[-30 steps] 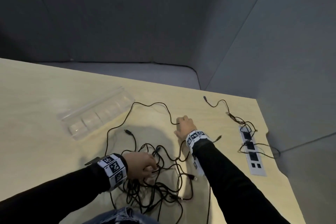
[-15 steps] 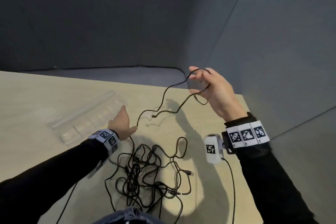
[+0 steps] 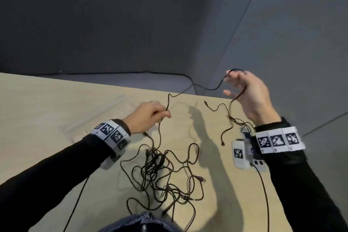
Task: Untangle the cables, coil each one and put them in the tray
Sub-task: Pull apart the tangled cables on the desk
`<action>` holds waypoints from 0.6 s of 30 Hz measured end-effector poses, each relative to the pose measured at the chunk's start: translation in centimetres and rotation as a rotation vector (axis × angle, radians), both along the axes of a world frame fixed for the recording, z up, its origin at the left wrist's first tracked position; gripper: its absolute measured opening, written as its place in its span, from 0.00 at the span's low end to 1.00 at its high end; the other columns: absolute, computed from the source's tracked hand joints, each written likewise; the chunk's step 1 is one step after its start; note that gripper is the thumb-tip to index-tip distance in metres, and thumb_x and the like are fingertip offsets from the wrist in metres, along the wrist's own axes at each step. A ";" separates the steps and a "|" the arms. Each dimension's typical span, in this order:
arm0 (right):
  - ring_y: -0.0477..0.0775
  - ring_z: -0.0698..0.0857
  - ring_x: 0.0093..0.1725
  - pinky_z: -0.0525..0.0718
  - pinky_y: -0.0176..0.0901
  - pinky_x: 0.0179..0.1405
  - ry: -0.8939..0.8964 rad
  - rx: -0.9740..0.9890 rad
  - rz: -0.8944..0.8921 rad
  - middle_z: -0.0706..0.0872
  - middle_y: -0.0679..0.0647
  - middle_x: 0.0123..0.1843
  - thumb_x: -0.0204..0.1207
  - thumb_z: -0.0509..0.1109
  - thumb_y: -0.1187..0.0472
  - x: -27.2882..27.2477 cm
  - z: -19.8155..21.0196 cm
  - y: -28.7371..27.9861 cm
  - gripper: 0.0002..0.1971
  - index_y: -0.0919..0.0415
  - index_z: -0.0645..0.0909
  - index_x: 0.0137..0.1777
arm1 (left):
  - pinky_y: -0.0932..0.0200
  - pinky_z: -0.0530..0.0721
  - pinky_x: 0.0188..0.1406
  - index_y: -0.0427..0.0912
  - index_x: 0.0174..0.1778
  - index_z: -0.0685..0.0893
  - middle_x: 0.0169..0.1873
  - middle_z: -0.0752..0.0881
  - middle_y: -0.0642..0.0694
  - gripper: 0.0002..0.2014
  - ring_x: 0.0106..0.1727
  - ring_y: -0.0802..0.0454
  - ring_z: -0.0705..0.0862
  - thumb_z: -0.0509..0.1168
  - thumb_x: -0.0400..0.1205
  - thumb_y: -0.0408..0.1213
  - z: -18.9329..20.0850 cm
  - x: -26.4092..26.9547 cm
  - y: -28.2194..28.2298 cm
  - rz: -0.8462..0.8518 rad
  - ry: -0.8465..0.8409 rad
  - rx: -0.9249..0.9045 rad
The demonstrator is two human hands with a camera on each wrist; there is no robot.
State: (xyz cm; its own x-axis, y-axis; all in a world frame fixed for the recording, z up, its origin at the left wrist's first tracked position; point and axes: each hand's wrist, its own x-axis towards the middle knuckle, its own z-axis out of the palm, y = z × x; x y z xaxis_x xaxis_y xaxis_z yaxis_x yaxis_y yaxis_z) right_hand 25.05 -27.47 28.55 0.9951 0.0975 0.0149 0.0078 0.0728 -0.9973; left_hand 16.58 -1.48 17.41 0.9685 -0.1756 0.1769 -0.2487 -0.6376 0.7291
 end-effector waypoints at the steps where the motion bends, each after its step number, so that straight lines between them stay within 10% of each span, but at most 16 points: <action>1: 0.51 0.86 0.57 0.82 0.53 0.49 0.035 -0.107 0.092 0.87 0.51 0.57 0.81 0.60 0.64 -1.2 -1.2 1.6 0.09 0.55 0.80 0.44 | 0.65 0.77 0.41 0.52 0.41 0.88 0.32 0.84 0.50 0.09 0.35 0.59 0.81 0.64 0.83 0.41 1.5 -0.1 -0.7 -0.004 -0.038 -0.071; 6: 0.53 0.84 0.58 0.79 0.48 0.48 0.181 -0.207 0.539 0.86 0.51 0.51 0.82 0.54 0.69 -6.7 -6.6 8.4 0.15 0.55 0.81 0.49 | 0.60 0.83 0.39 0.46 0.41 0.89 0.33 0.85 0.47 0.07 0.37 0.51 0.85 0.66 0.81 0.39 5.5 -0.5 -2.6 -0.005 -0.120 -0.387; 10: 0.47 0.76 0.26 0.73 0.43 0.34 0.178 -0.074 0.454 0.83 0.55 0.32 0.83 0.50 0.68 -7.3 -6.2 9.3 0.15 0.60 0.72 0.37 | 0.58 0.84 0.35 0.42 0.47 0.88 0.38 0.82 0.48 0.07 0.34 0.58 0.83 0.65 0.82 0.37 5.0 0.3 -1.8 0.177 -0.074 -0.626; 13: 0.45 0.63 0.24 0.65 0.42 0.31 0.187 0.100 0.364 0.74 0.49 0.27 0.85 0.50 0.60 -6.8 -4.2 9.1 0.16 0.56 0.65 0.33 | 0.59 0.82 0.48 0.45 0.59 0.77 0.52 0.82 0.48 0.17 0.51 0.59 0.83 0.60 0.81 0.52 3.1 -0.4 -2.6 0.131 0.035 -0.809; 15: 0.46 0.61 0.25 0.65 0.40 0.31 0.170 0.228 0.314 0.70 0.48 0.27 0.86 0.51 0.56 -6.6 -2.4 9.2 0.17 0.54 0.63 0.33 | 0.61 0.81 0.55 0.45 0.65 0.69 0.57 0.80 0.48 0.21 0.57 0.58 0.81 0.61 0.79 0.50 0.9 -1.8 -4.2 -0.046 0.124 -0.766; 18: 0.46 0.57 0.25 0.64 0.37 0.26 0.125 0.350 0.267 0.66 0.46 0.24 0.87 0.51 0.57 -6.0 0.2 9.0 0.19 0.54 0.63 0.32 | 0.59 0.80 0.40 0.58 0.52 0.71 0.35 0.82 0.54 0.07 0.35 0.64 0.82 0.61 0.83 0.41 -1.6 -4.2 -6.5 -0.209 0.161 -0.380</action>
